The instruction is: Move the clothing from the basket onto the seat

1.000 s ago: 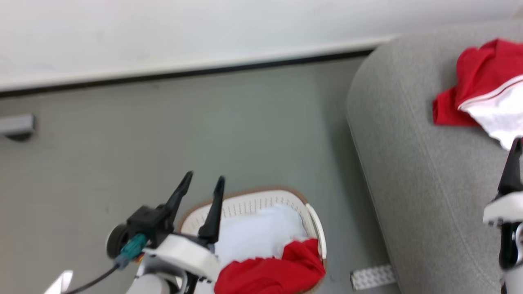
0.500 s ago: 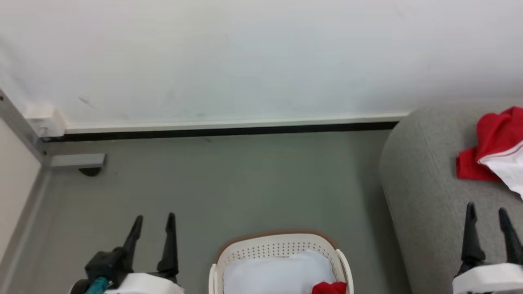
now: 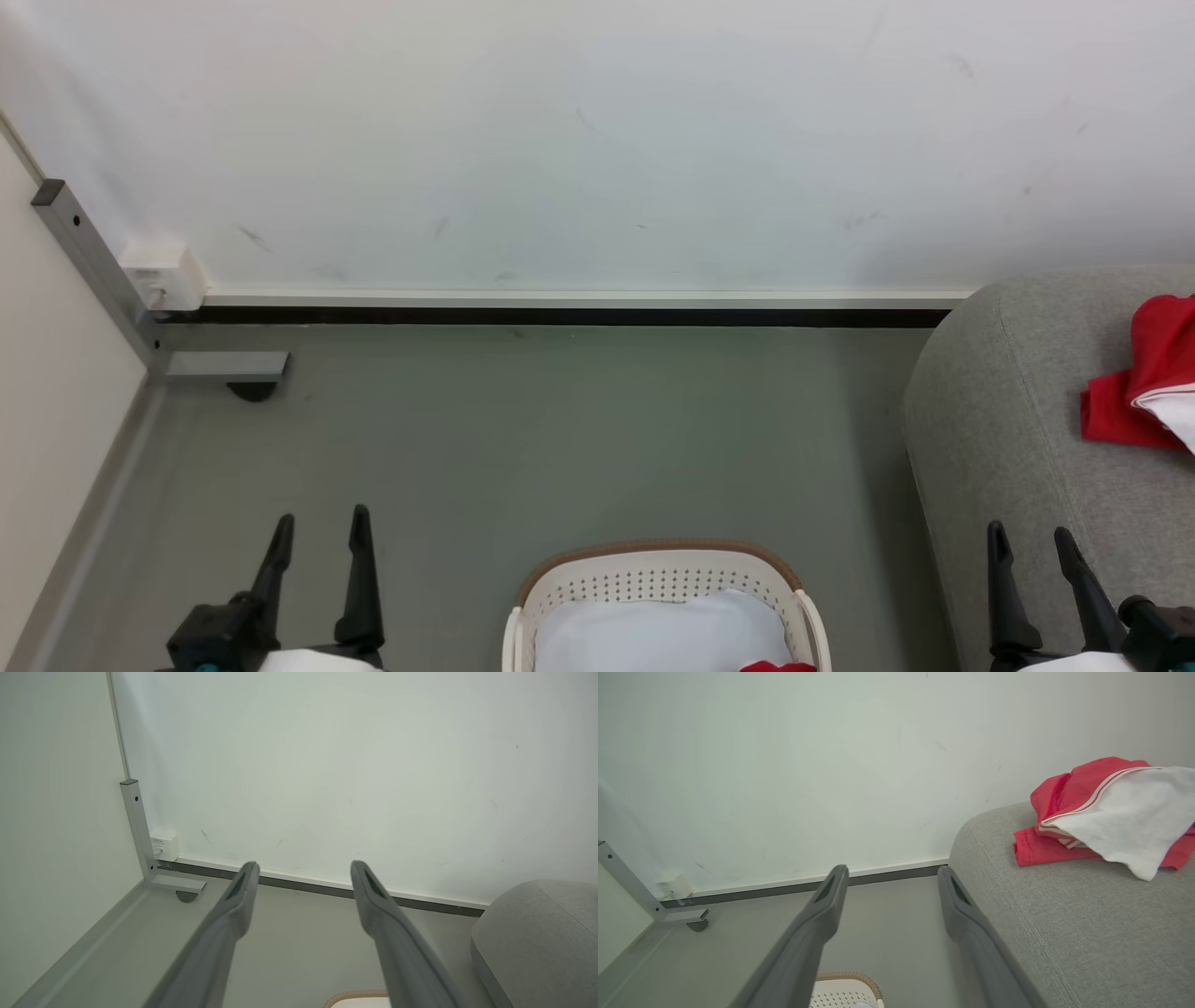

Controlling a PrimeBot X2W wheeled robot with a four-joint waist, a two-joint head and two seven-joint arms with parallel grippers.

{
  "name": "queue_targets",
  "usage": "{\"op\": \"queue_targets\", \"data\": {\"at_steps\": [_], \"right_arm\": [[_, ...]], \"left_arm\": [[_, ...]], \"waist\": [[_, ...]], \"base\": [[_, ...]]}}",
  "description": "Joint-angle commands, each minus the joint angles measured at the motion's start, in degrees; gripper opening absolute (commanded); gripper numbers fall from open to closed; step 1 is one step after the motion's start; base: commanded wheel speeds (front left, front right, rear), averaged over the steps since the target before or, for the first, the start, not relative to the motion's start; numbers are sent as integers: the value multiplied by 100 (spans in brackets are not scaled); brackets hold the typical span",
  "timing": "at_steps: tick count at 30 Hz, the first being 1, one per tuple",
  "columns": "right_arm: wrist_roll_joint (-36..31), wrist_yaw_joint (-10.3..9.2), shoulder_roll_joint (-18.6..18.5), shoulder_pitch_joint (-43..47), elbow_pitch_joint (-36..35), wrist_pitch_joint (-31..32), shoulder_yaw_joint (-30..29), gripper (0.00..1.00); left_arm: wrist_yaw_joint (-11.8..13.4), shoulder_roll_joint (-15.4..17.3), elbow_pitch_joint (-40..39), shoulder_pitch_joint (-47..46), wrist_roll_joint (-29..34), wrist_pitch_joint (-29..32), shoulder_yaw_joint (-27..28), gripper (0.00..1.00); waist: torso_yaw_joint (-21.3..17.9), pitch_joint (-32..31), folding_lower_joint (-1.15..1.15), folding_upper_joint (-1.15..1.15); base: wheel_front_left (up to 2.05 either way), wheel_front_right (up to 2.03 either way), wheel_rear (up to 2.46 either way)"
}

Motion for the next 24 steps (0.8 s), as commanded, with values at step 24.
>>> {"op": "queue_targets", "data": {"at_steps": [24], "right_arm": [[-79,-12,-25,-671,-459,3,10,100]], "left_arm": [[-1002,-103,1309,-1565,1020,412,-976,100]], "waist": [[-518,1389,1,0]], "base": [[0,0,0]]}}
